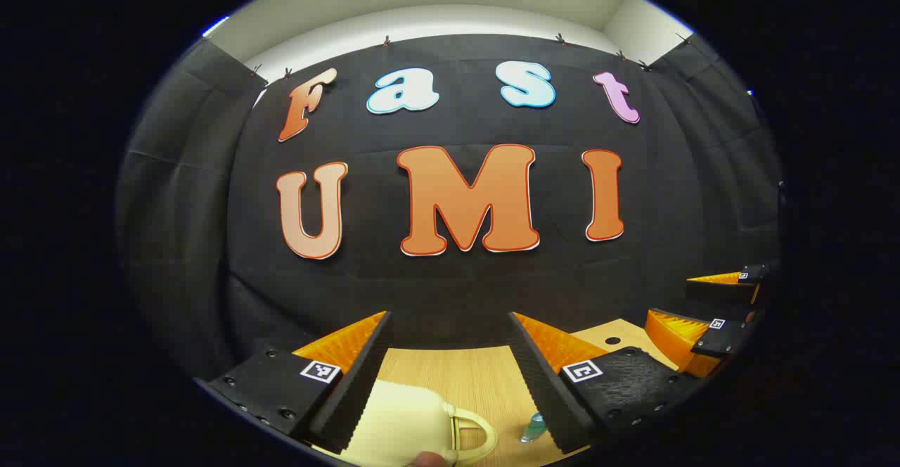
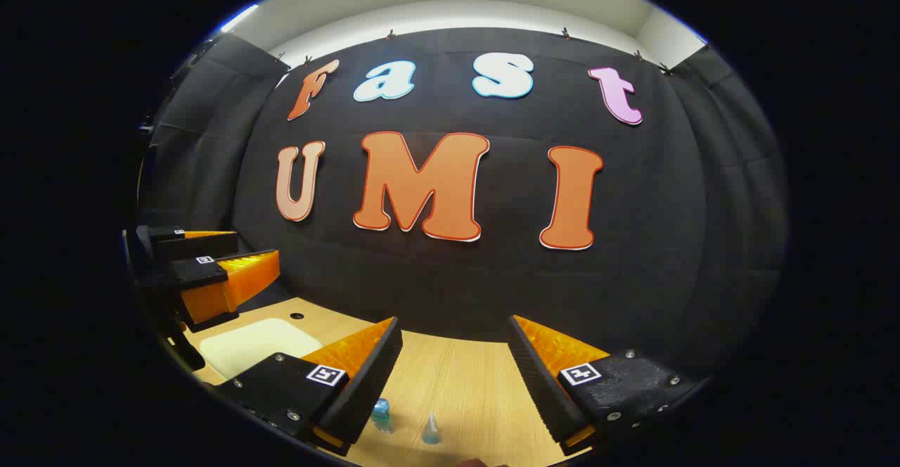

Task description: First open the suitcase, pack the skin care products into it, and then close the suitcase.

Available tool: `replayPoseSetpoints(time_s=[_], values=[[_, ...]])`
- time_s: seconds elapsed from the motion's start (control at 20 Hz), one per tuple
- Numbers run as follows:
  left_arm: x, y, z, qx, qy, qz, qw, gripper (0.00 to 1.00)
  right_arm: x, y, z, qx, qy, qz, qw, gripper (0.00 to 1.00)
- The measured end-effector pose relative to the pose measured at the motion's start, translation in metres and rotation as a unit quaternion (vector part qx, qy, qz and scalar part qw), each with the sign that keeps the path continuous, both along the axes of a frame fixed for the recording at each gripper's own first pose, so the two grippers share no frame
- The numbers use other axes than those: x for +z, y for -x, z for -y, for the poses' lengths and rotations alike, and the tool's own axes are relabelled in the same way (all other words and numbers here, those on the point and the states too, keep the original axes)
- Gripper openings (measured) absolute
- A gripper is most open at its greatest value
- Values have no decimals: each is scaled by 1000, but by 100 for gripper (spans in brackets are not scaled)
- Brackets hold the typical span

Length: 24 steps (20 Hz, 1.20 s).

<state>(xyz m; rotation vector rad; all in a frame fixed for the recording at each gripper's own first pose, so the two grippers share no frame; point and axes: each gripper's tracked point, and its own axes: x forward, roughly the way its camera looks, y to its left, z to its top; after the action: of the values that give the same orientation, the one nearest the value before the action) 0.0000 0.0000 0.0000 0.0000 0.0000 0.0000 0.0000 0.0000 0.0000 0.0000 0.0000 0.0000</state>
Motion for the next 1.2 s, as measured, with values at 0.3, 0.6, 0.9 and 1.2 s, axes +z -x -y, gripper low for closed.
replayPoseSetpoints(time_s=[0.3, 0.6, 0.9, 1.2], values=[[-4, -1, 1, -3, -10, 0, 1000, 99, 0, 1, 2, -8, -1, -5, 1000, 95], [-8, 2, 8, -9, -18, -6, 1000, 98, 2, 2, 1, -7, 2, -1, 1000, 95], [-20, 3, 22, -24, -54, -14, 998, 99, 2, 3, 1, -1, 14, 0, 1000, 95], [-62, 2, 29, -47, -122, -56, 990, 98, 3, 1, 28, -21, 22, 4, 1000, 95]])
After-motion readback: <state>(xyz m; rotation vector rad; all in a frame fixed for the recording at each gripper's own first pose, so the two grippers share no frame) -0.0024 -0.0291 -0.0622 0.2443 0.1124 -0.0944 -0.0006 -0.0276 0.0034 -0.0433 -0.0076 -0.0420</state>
